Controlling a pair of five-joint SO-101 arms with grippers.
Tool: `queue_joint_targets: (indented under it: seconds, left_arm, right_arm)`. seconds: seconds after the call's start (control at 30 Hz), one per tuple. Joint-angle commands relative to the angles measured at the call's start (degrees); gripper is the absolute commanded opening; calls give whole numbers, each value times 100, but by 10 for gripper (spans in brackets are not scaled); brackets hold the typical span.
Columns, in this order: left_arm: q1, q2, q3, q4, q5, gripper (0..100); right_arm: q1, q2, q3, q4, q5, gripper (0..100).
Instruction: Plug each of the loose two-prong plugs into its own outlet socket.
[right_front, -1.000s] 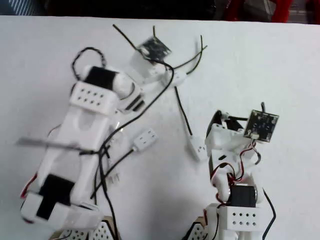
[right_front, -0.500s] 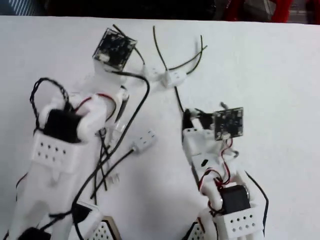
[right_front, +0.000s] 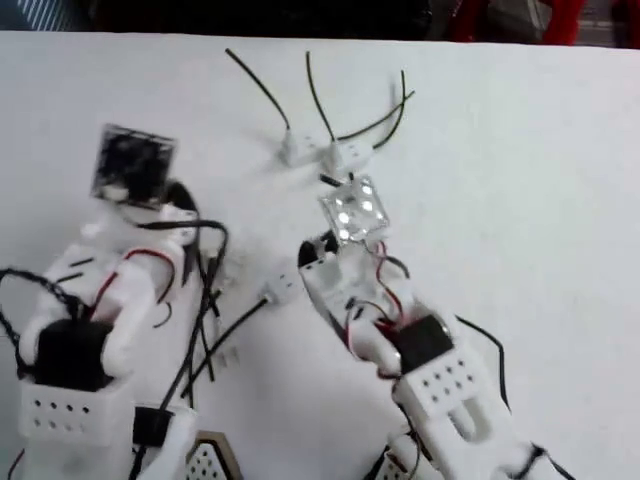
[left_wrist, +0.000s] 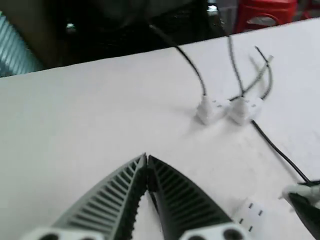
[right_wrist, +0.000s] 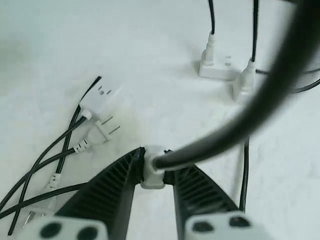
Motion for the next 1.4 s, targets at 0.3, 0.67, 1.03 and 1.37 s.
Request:
queue_joint_targets:
  seconds: [0.3,0.67,1.03,1.37]
  left_arm:
    - [-813,-936,1292,-1143,712,27]
    - [-813,-945,1292,-1125,712,27]
    - [-813,-945,1292,-1125,712,27]
    - [-813,-945,1292,-1125,712,27]
  right_arm:
    - [-163,2193,-273,-1534,70,18]
    - [-242,2457,-273,-1560,642,18]
    - [-22,2466,-229,-1719,633,18]
    - [-127,2466,360,-2475,668,18]
